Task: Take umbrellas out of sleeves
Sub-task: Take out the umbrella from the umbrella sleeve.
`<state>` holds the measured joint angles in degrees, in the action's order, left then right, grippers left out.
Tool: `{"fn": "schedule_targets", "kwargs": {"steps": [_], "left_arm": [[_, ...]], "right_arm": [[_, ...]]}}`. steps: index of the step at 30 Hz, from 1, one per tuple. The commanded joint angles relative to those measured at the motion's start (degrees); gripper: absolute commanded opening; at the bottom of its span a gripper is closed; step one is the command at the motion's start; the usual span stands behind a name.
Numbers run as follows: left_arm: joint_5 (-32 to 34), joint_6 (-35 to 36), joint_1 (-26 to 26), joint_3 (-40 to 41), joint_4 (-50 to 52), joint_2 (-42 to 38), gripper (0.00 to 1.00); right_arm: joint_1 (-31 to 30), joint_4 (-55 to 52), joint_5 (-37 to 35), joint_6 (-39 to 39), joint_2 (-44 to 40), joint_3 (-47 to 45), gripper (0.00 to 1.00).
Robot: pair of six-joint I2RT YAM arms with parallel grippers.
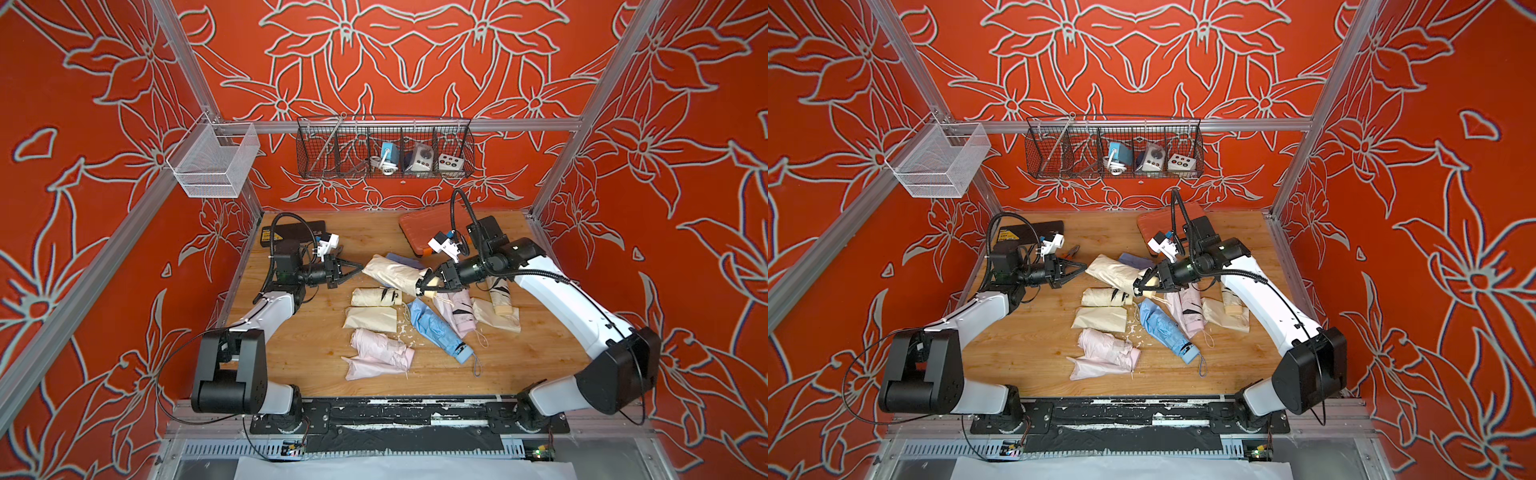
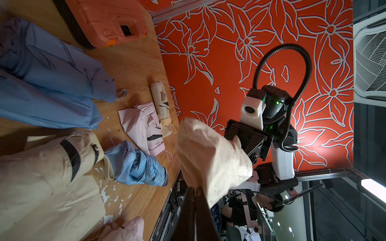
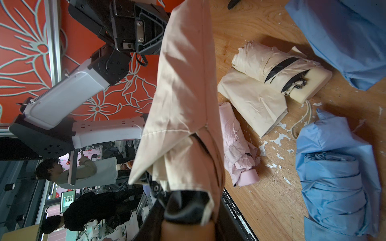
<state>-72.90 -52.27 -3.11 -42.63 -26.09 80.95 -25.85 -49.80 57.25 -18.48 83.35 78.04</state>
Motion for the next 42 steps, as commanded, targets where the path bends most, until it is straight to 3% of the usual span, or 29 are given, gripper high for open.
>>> {"fn": "schedule_targets", "kwargs": {"steps": [1,4,5,7,10,12,13,19,22,24,29,32,33,34,37,42], "left_arm": [[2.32,3.64,-1.72,-1.26,2.13,-0.83,0.0],[2.39,-1.57,-2.31,-0.37,-2.04,0.56,0.0],[1.87,-2.46,-2.42,-0.39,-3.23,0.98,0.06],[1.19,-1.86,-1.26,-0.9,-2.0,1.68,0.53],[0.13,0.93,2.38,-1.62,0.85,2.65,0.67],[-0.13,0.05,3.1,-1.1,-0.03,2.66,0.82],[-0.29,-0.72,3.18,-0.88,-1.06,2.68,0.95],[-1.01,-6.79,6.06,-0.19,-9.31,3.94,0.98],[-1.37,-11.63,6.0,0.62,-16.66,3.77,0.97],[-1.69,-13.3,6.0,0.84,-19.12,3.99,0.88],[-1.72,-13.69,6.02,0.72,-19.18,4.47,0.41],[-1.8,-13.93,6.02,0.54,-19.11,4.58,0.25],[-1.89,-13.84,5.97,0.5,-18.92,4.69,0.16],[-1.89,-13.82,5.84,0.58,-18.82,4.66,0.0],[-1.89,-14.43,5.33,1.0,-20.23,4.41,0.0],[-1.32,-21.69,3.9,2.64,-30.68,4.55,0.0]], "right_arm": [[0.58,-2.23,0.01,1.86,-0.88,1.47,0.0],[0.71,-1.01,1.22,1.32,-1.3,1.31,0.0],[0.71,-0.26,1.57,0.85,-1.48,1.23,0.0],[0.74,1.46,2.41,-0.45,-1.71,1.13,0.01],[0.78,3.95,3.94,-2.27,-1.7,0.85,0.01],[0.71,4.7,4.68,-2.75,-1.45,0.97,0.01],[0.71,5.09,4.83,-3.06,-1.35,0.9,0.01],[0.49,7.48,6.11,-4.9,-0.58,0.71,0.01],[0.47,7.28,5.68,-4.73,-0.47,0.56,0.01],[0.48,7.63,5.76,-5.02,-0.47,0.41,0.01],[0.46,7.81,5.68,-5.25,-0.37,0.6,0.01],[0.52,7.69,5.5,-5.16,-0.17,0.69,0.01],[0.53,7.59,5.43,-5.09,-0.03,0.77,0.01],[0.54,7.42,5.13,-5.0,0.01,0.9,0.01],[0.53,5.8,4.1,-4.08,0.71,1.61,0.02],[0.55,5.39,4.62,-3.84,1.02,2.01,0.22]]}}
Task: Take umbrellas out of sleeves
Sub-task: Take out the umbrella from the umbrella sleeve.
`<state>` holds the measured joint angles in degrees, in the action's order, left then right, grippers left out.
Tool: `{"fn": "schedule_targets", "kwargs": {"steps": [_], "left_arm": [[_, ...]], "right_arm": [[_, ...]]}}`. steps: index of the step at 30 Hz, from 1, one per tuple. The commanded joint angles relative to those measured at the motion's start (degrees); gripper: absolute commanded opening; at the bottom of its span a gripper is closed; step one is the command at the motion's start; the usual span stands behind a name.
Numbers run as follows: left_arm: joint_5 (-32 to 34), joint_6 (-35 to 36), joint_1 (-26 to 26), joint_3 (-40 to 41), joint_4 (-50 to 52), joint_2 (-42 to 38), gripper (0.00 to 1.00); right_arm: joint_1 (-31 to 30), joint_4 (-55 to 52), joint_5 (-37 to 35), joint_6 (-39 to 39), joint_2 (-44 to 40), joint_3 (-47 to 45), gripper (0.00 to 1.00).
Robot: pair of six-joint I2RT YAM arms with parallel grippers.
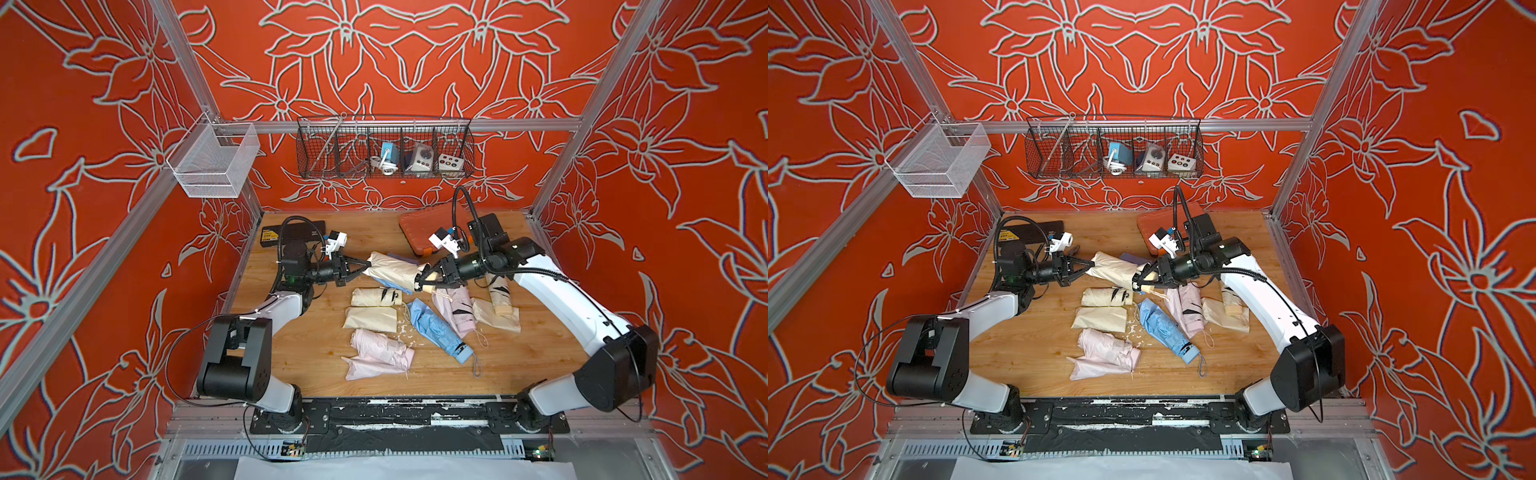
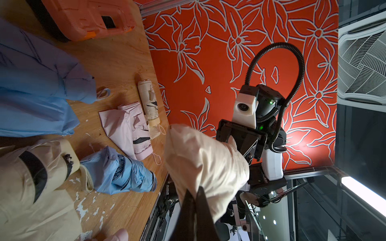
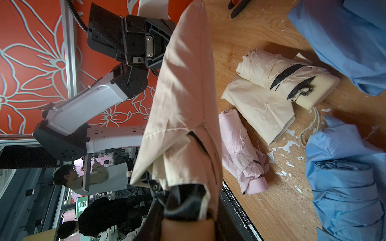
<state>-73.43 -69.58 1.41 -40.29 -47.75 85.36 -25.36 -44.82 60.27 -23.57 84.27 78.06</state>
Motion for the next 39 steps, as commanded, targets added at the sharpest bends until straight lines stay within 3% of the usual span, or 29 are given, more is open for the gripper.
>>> {"fn": "schedule_targets", "kwargs": {"steps": [1,6,9,12,15,19,27,30,39], "left_arm": [[-0.76,-4.96,-0.62,0.15,-9.9,0.22,0.0],[-0.58,-6.24,-1.29,0.13,-11.84,0.87,0.0],[-0.36,-7.18,-1.72,0.42,-13.05,0.95,0.0],[-0.31,-7.74,-1.83,0.48,-13.71,1.18,0.0],[-0.05,-8.64,-2.33,0.72,-14.96,1.47,0.0],[0.68,-9.41,-3.77,0.85,-15.54,2.36,0.0],[2.13,-14.44,-7.78,0.88,-22.54,5.22,0.0],[2.44,-14.71,-9.06,1.03,-23.04,6.03,0.0],[6.33,-19.22,-18.35,5.25,-27.22,8.03,0.0]], "right_arm": [[0.06,0.31,1.73,1.23,0.11,1.93,0.25],[0.06,1.63,2.42,0.43,-0.07,1.1,0.26],[0.05,2.87,3.24,-0.61,-0.15,0.3,0.37],[0.05,4.11,3.71,-1.38,-0.08,-0.37,0.38],[0.05,4.48,3.76,-1.83,0.08,-0.47,0.35],[0.05,5.09,3.19,-2.46,0.69,-0.97,0.02],[0.53,5.8,4.15,-2.88,0.7,-2.3,0.04],[0.67,5.62,3.99,-2.53,0.58,-2.0,0.0],[1.67,4.67,2.68,-1.92,-0.74,-3.08,0.0]]}}
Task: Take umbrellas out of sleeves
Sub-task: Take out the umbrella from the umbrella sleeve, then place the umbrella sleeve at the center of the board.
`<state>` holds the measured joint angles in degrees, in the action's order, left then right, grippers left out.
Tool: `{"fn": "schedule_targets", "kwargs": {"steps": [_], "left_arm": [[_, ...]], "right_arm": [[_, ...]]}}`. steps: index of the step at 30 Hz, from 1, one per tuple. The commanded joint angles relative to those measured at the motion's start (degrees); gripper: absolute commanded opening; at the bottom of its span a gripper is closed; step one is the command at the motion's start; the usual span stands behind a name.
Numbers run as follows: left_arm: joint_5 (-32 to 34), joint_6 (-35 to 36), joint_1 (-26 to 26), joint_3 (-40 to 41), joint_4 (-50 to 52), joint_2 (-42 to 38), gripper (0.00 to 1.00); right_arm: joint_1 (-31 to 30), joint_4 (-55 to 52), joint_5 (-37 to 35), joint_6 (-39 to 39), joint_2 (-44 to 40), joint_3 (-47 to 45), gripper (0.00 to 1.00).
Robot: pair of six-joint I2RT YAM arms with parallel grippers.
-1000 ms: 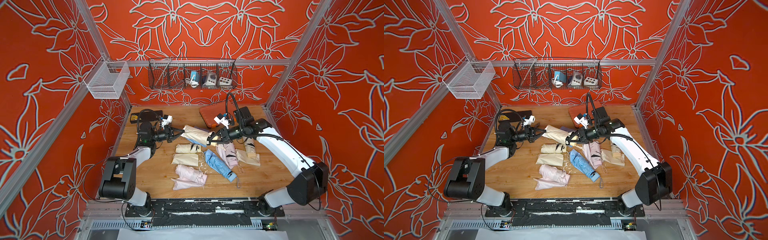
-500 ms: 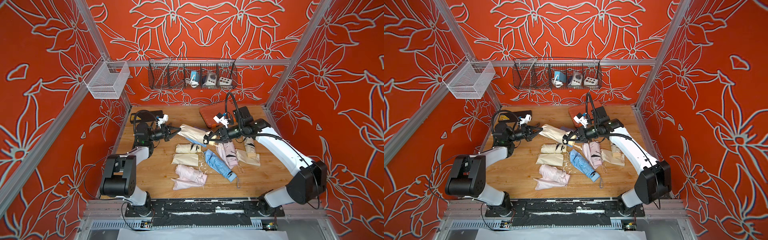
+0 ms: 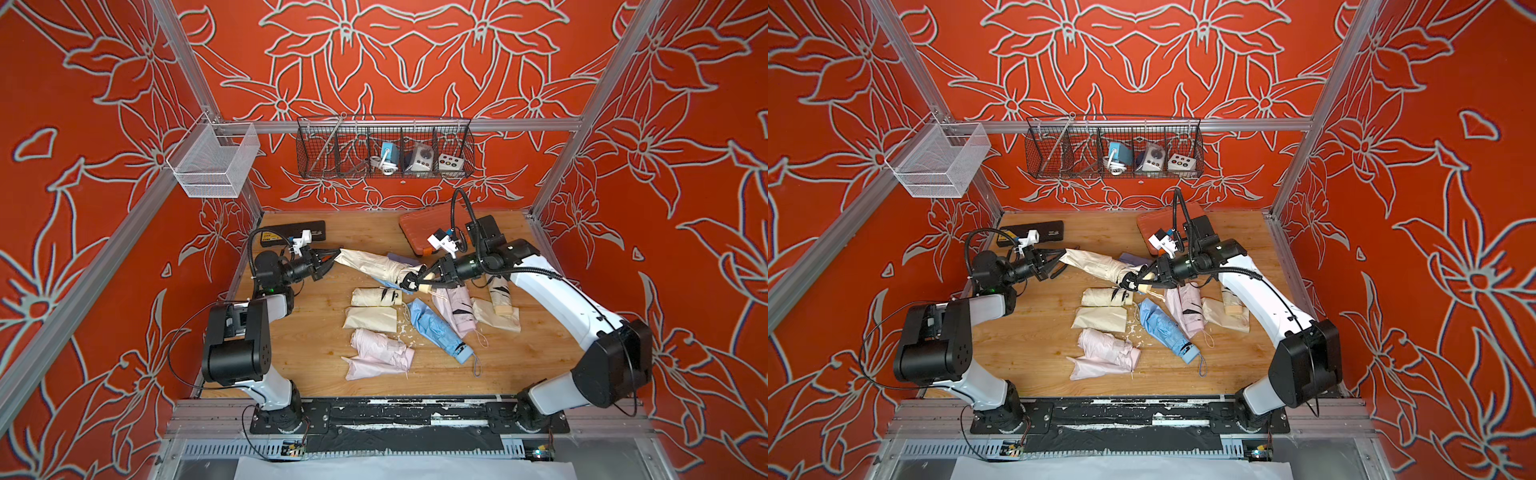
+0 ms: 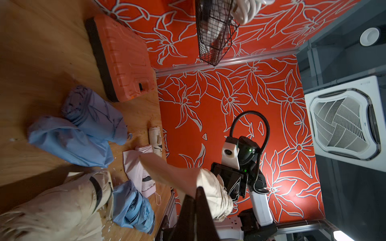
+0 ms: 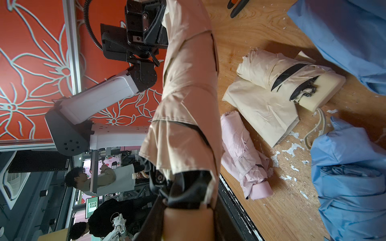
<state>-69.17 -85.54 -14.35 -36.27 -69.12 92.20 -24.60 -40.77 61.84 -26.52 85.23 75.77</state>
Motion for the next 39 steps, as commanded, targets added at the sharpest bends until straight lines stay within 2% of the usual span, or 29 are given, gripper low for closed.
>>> {"fn": "schedule_targets", "kwargs": {"steps": [1,4,8,10,12,16,18,19,20,21,22,24,25,32,39], "left_arm": [[2.19,-3.95,-3.3,1.3,-6.99,1.52,0.0],[2.81,-4.05,-4.17,1.38,-6.64,1.58,0.0],[2.45,-0.56,-4.96,1.98,-2.3,0.63,0.0],[2.63,1.08,-4.92,2.51,0.18,-0.09,0.0],[2.33,2.57,-4.82,2.56,1.99,-0.5,0.0],[2.19,8.59,-4.93,2.46,10.99,-1.38,0.0],[2.68,18.52,-5.07,1.47,22.96,-2.85,0.0],[3.57,24.93,-5.15,0.22,31.76,-3.55,0.0],[5.56,34.56,-5.36,-2.17,43.89,-4.32,0.0],[9.04,44.33,-5.68,-5.3,55.83,-4.93,0.0],[12.72,51.04,-6.03,-7.9,64.71,-5.18,0.0],[20.91,60.87,-7.04,-12.32,76.12,-5.42,0.0],[22.95,62.05,-7.8,-13.13,78.21,-5.36,0.0],[23.13,60.87,-9.3,-10.07,76.27,-2.55,0.0],[32.1,64.94,-12.0,-6.8,81.14,-3.95,0.0]], "right_arm": [[1.18,0.57,0.94,1.05,-2.14,-1.01,0.0],[2.54,-1.85,-1.35,1.79,-3.54,-1.0,0.0],[5.86,-9.92,-14.81,3.06,-6.03,3.51,0.0],[6.32,-7.96,-20.04,1.88,-8.98,4.8,0.0],[6.32,-3.2,-18.89,-0.96,-11.03,4.85,0.0],[6.01,4.61,-9.83,-6.48,-9.31,3.45,0.0],[5.53,6.31,-9.51,-6.69,-9.0,2.73,0.0],[5.4,7.23,-8.9,-6.93,-8.87,2.42,0.0],[5.4,8.24,-8.09,-7.39,-8.68,2.26,0.0],[5.27,9.13,-7.44,-7.87,-8.33,2.12,0.0],[5.13,9.75,-6.97,-8.13,-8.1,2.13,0.0],[4.68,10.7,-6.02,-8.24,-7.35,2.05,0.0],[4.41,10.8,-5.9,-8.13,-6.98,2.06,0.0],[-0.3,14.02,-4.85,-8.66,-2.69,2.69,0.0],[-6.83,18.72,-5.2,-10.07,5.07,7.09,0.0]]}}
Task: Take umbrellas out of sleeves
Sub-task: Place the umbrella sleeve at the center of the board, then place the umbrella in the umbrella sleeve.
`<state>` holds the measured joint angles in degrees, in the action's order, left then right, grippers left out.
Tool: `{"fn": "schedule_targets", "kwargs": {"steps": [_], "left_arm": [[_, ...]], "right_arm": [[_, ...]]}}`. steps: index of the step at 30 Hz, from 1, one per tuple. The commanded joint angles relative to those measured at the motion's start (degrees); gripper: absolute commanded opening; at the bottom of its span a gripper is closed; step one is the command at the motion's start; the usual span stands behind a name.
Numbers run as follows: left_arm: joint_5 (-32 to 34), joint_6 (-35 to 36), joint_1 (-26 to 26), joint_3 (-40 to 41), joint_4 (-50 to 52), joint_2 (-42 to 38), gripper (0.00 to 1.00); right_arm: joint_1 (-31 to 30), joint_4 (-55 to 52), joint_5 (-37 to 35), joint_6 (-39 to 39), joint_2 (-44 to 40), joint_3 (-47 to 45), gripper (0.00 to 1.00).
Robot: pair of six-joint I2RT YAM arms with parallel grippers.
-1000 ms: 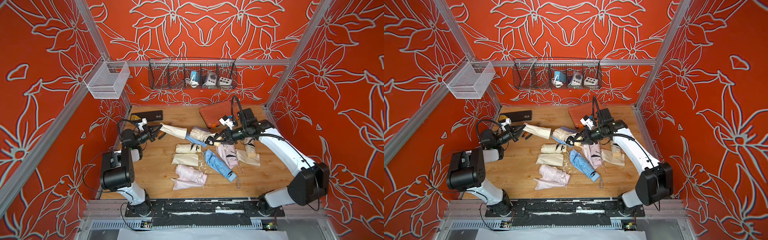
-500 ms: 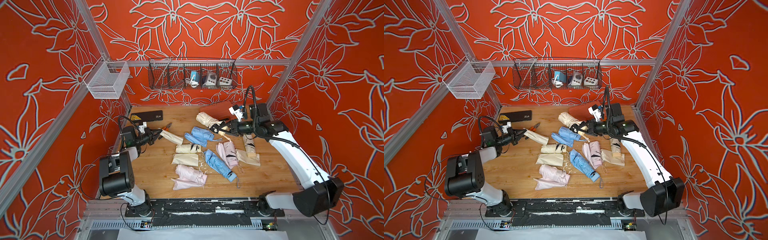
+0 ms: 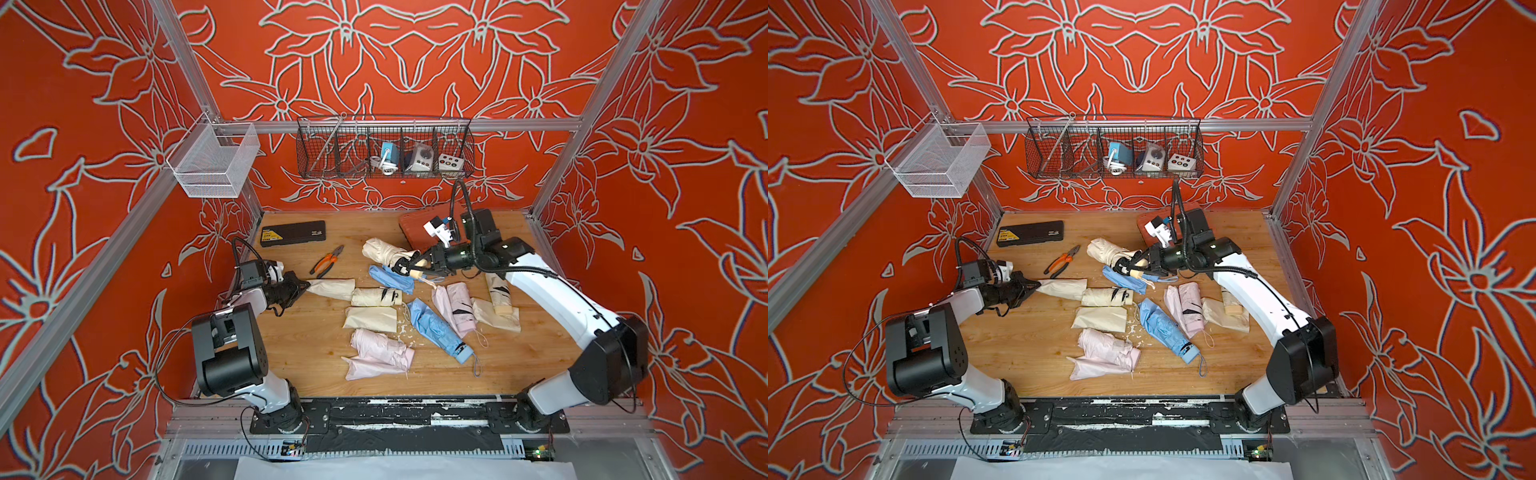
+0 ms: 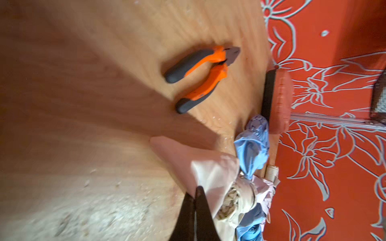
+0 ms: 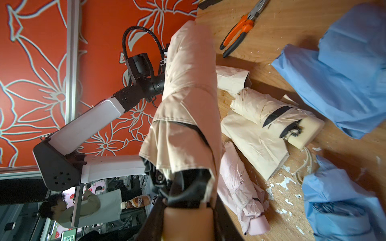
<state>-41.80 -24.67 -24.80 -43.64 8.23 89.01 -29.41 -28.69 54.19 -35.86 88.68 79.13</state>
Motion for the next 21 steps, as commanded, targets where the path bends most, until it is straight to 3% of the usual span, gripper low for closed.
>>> {"fn": "schedule_targets", "kwargs": {"steps": [1,5,10,14,21], "left_arm": [[5.01,4.55,-1.88,0.78,4.13,-0.7,0.0],[5.85,5.36,-1.92,1.17,5.6,0.01,0.02],[7.68,5.61,-2.1,1.56,7.14,-0.86,0.39],[8.52,4.41,-2.58,2.54,7.41,-2.25,0.62],[11.15,1.67,-5.4,4.25,7.84,-5.79,0.88]], "right_arm": [[-2.81,7.08,2.42,-0.83,2.77,4.38,0.0],[-5.78,9.07,2.76,-1.49,7.81,7.88,0.0],[-8.21,10.65,2.68,-2.1,13.64,11.45,0.0],[-9.67,12.62,2.1,-3.09,18.2,13.89,0.0],[-13.2,11.35,2.25,-2.19,28.37,21.18,0.0]]}}
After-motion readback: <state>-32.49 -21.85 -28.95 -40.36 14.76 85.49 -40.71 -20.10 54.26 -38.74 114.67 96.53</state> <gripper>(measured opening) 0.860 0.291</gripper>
